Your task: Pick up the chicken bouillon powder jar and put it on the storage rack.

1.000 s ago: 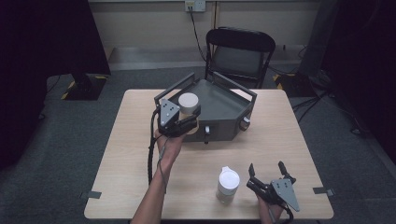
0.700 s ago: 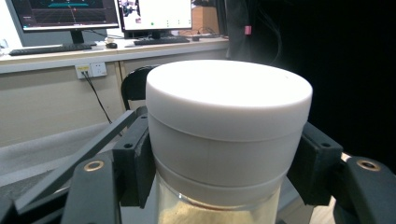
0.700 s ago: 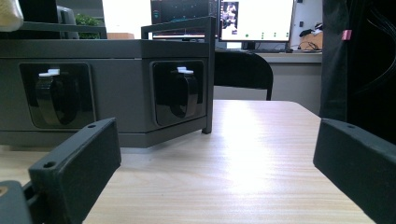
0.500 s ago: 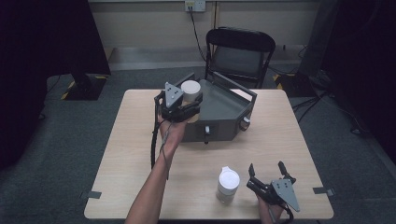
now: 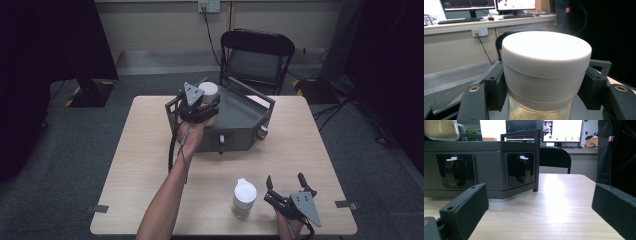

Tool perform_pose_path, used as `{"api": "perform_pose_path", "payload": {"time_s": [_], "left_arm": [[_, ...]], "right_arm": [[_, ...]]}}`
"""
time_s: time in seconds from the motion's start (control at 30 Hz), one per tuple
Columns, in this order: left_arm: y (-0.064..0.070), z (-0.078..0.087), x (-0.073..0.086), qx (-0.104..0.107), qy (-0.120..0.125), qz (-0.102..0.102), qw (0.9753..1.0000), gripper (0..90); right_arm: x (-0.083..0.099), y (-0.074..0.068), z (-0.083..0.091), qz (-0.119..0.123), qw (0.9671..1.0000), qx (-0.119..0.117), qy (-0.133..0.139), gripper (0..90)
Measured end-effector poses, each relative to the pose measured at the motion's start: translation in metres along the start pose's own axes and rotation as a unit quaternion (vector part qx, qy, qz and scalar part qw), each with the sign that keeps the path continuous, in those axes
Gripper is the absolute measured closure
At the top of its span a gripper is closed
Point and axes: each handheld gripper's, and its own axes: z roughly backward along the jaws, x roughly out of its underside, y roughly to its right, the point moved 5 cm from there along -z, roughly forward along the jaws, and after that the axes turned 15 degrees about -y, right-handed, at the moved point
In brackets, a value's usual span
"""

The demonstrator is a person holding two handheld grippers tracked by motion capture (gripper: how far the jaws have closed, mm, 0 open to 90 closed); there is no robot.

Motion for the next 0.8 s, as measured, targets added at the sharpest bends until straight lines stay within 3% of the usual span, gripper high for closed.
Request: {"api": "perform_pose_path", "payload": {"time_s": [0.17,0.27,0.33,0.57,0.8], "left_arm": [[-0.001,-0.005,0.000,-0.005,-0.011,0.002,0.9999,34.3],[-0.004,-0.007,0.001,0.006,-0.017,0.012,0.9998,34.3],[-0.002,-0.008,0.001,0.002,-0.021,0.006,0.9998,34.3],[-0.007,-0.012,0.003,0.011,-0.032,0.016,0.9993,34.3],[-0.009,-0.013,0.004,0.012,-0.032,0.023,0.9991,34.3]], "right_arm": [[0.000,0.000,0.000,0.000,1.0000,0.000,0.000,0.0],[0.000,0.000,0.000,0.000,1.0000,0.000,0.000,0.0],[0.000,0.000,0.000,0.000,1.0000,0.000,0.000,0.0],[0.000,0.000,0.000,0.000,1.0000,0.000,0.000,0.0],[0.000,0.000,0.000,0.000,1.0000,0.000,0.000,0.0]]}}
